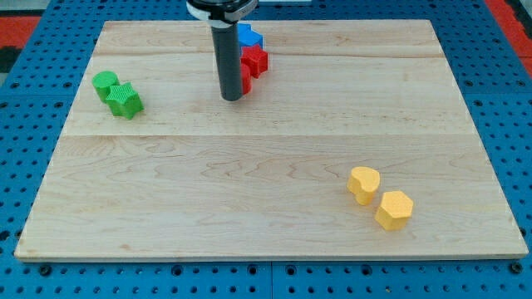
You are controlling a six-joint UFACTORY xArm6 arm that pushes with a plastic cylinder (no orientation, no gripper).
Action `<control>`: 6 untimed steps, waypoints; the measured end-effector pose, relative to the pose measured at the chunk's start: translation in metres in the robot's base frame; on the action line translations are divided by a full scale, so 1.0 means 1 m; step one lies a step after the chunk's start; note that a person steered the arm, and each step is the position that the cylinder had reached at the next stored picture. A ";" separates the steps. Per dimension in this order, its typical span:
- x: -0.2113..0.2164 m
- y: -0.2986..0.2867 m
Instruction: Place the green star to the left of the red circle
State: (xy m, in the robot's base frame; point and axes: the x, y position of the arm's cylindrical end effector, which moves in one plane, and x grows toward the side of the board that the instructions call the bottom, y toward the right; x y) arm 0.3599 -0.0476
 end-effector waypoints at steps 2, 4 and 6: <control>-0.005 -0.001; 0.086 -0.094; 0.062 -0.137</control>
State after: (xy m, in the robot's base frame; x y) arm 0.4215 -0.1850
